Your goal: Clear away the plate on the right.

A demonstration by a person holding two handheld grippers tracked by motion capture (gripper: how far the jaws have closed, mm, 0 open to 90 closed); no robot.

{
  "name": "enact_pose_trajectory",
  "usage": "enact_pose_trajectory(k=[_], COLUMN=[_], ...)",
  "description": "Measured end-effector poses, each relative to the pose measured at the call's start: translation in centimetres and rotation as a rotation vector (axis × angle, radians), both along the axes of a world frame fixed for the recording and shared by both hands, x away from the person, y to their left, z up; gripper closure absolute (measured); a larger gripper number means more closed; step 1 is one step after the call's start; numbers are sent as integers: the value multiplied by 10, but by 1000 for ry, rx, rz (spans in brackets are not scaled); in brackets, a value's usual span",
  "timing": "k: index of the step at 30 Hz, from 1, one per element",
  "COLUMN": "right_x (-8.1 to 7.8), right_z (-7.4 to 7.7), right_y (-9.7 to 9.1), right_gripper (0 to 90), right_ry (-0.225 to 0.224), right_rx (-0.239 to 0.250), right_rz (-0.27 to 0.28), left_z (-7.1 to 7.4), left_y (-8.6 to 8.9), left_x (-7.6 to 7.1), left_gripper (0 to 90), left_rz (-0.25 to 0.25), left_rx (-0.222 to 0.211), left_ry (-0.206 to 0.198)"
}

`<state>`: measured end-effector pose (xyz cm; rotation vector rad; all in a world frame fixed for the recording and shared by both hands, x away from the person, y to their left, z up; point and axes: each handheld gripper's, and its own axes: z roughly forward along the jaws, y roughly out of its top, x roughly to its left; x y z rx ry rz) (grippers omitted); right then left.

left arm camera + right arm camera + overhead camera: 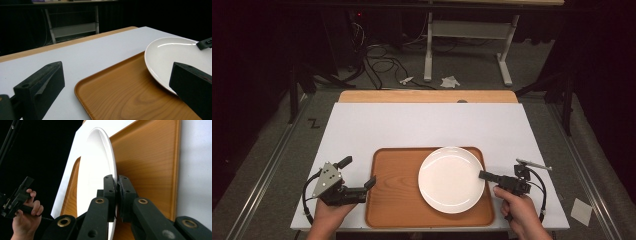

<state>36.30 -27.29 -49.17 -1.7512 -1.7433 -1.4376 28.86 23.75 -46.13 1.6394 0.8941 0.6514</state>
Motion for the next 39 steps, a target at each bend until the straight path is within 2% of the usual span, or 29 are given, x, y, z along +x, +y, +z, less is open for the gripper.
enact_pose_trajectory(k=[15,19,24,35,39], right_x=[2,4,6,6,7], right_z=[-5,-7,-9,-10,-10], right_y=[2,1,0,3,6], right_gripper=[886,890,889,857,842], right_ry=[24,18,36,56,56], right_rx=[-12,-37,-56,-149,-199], right_rz=[8,7,5,8,10], left_z=[0,0,-1,-1,-1], left_y=[0,0,-1,-1,-2], left_x=[0,0,0,1,1], left_gripper=[6,6,6,7,7], left_rz=[-1,-2,-4,-8,-9], left_rx=[-1,0,-2,2,6], left_ry=[2,3,5,9,10])
